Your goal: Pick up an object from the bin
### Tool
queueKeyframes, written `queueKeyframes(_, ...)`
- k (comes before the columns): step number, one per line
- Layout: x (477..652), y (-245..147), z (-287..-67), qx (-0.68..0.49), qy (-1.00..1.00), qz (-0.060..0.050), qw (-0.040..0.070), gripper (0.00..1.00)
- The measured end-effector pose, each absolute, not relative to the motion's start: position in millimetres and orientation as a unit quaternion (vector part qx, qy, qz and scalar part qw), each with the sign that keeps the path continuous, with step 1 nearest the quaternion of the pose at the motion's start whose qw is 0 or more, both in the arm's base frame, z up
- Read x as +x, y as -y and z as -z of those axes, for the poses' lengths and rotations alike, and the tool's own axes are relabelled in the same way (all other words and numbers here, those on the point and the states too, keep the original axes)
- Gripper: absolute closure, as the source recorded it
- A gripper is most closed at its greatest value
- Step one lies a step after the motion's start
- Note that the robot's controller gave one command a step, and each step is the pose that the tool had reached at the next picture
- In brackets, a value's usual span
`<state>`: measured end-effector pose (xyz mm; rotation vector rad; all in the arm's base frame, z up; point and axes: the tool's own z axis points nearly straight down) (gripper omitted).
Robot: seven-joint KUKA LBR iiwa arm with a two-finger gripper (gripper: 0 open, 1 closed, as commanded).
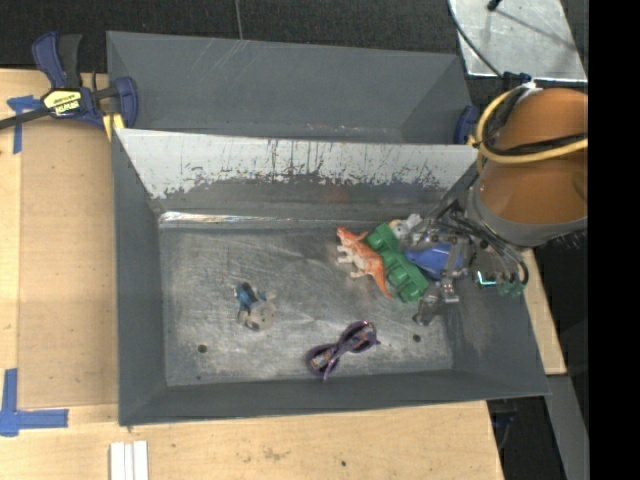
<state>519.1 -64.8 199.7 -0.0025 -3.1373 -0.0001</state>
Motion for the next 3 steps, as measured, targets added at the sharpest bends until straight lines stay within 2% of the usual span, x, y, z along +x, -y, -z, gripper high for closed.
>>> queueKeyframes(1, 519.7, 64.7, -201.7, -0.001, 1.000, 0.000, 0.000, 0.00)
queueKeyframes(2, 499.7, 74.5, -73.9, -0.082, 0.997, 0.000, -0.004, 1.00)
queueKeyframes(3, 499.8, 74.4, -73.9, -0.082, 0.997, 0.000, -0.004, 1.00)
